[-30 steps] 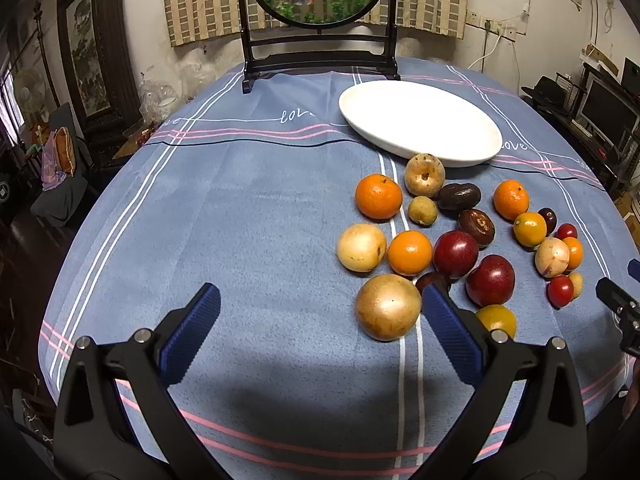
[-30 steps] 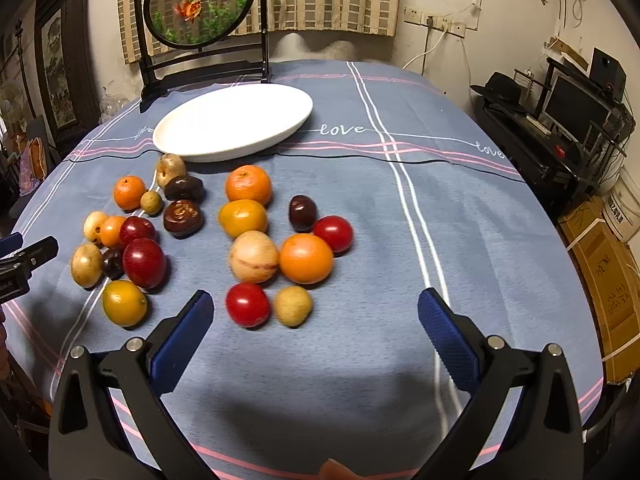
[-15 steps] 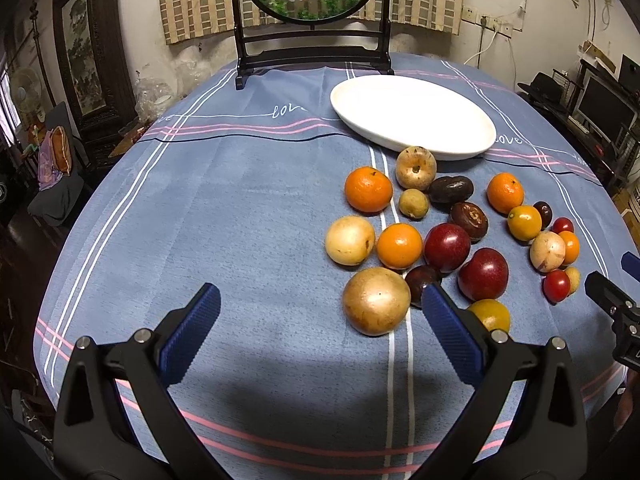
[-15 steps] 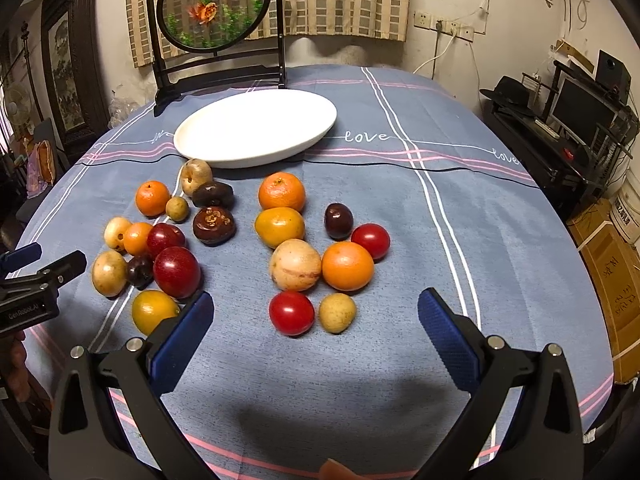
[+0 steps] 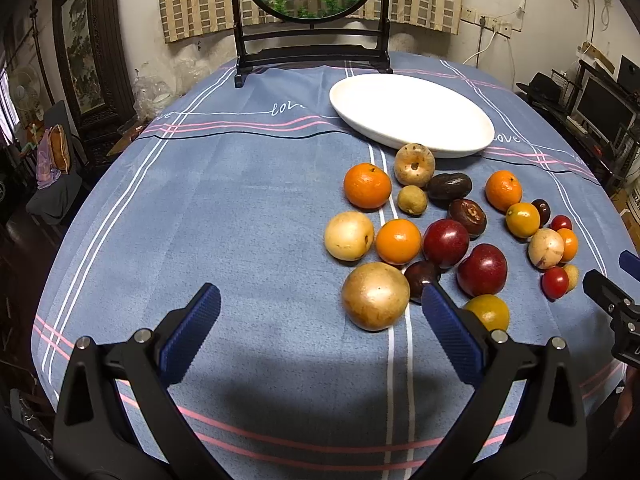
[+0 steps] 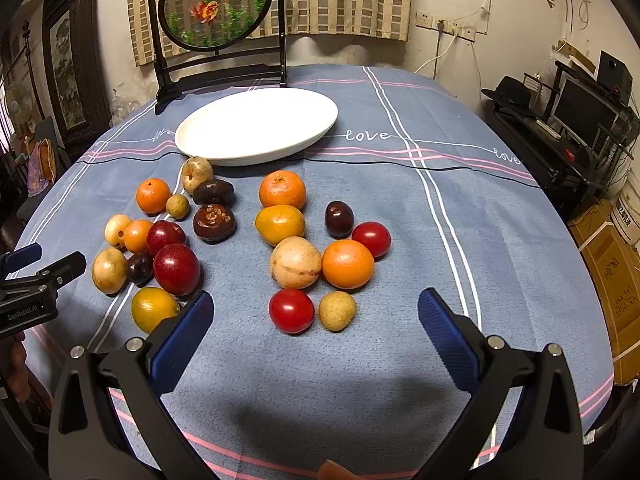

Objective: Organize fruits

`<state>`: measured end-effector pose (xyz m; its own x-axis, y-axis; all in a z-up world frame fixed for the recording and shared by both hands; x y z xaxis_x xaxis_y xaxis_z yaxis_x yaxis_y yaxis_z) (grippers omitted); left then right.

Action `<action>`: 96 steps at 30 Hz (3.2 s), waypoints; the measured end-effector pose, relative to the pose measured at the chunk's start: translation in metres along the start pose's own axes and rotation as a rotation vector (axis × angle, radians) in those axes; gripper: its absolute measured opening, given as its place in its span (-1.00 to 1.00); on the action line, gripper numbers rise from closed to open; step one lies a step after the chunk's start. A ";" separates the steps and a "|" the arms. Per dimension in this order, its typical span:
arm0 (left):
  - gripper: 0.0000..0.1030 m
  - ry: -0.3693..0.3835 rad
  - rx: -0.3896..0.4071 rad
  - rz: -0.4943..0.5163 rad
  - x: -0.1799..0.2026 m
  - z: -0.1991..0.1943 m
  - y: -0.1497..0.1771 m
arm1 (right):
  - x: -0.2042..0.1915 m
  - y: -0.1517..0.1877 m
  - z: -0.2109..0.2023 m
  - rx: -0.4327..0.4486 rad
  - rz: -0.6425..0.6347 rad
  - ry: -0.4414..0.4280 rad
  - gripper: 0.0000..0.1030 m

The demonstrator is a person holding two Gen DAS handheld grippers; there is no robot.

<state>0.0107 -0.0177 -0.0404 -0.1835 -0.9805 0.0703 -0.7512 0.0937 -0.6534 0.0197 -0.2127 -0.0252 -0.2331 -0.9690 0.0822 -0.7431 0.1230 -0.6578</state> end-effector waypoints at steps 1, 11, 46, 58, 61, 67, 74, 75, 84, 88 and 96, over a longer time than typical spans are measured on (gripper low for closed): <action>0.96 0.001 0.000 0.000 0.000 0.000 0.001 | 0.000 0.000 0.000 -0.001 0.001 0.000 0.97; 0.96 0.006 -0.004 0.001 0.002 0.001 0.002 | 0.002 0.000 0.001 -0.004 0.001 0.005 0.97; 0.96 0.001 -0.085 0.038 0.004 0.029 0.019 | 0.014 0.008 0.008 -0.021 0.002 -0.020 0.97; -0.17 0.133 -0.101 0.031 0.020 0.050 0.009 | 0.038 0.011 0.014 -0.020 -0.032 0.011 0.97; -0.17 0.132 -0.096 0.036 0.019 0.049 0.010 | 0.038 0.015 0.021 -0.043 -0.089 0.023 0.97; -0.17 0.144 -0.083 0.006 0.008 0.046 0.008 | 0.023 0.012 0.040 -0.090 -0.138 0.011 0.43; -0.17 0.157 -0.080 0.000 0.002 0.043 0.011 | 0.023 0.012 0.045 -0.107 -0.158 0.005 0.25; -0.17 0.157 -0.083 -0.001 0.002 0.044 0.011 | 0.022 0.014 0.045 -0.116 -0.171 0.005 0.20; -0.17 0.149 -0.091 0.010 0.004 0.049 0.013 | 0.012 0.019 0.054 -0.145 -0.234 -0.028 -0.32; -0.17 0.155 -0.090 0.010 0.004 0.050 0.013 | 0.010 0.015 0.058 -0.141 -0.217 -0.070 -0.44; -0.18 0.171 -0.043 0.047 0.003 0.028 -0.001 | 0.031 0.011 0.023 -0.083 -0.140 -0.165 -0.46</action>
<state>0.0287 -0.0261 -0.0603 -0.3219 -0.9314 0.1700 -0.7648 0.1500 -0.6266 0.0191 -0.2463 -0.0470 -0.0236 -0.9989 0.0403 -0.8118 -0.0044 -0.5840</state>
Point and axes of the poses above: each gripper's, at about its wrist camera, not at the fingertips, and z roughly the way its jaws point, x to its right, y to its underside, the point moved 4 cm from there along z, roughly the way its jaws point, and after that the axes turned 7 degrees about y, right-handed, at the moved point
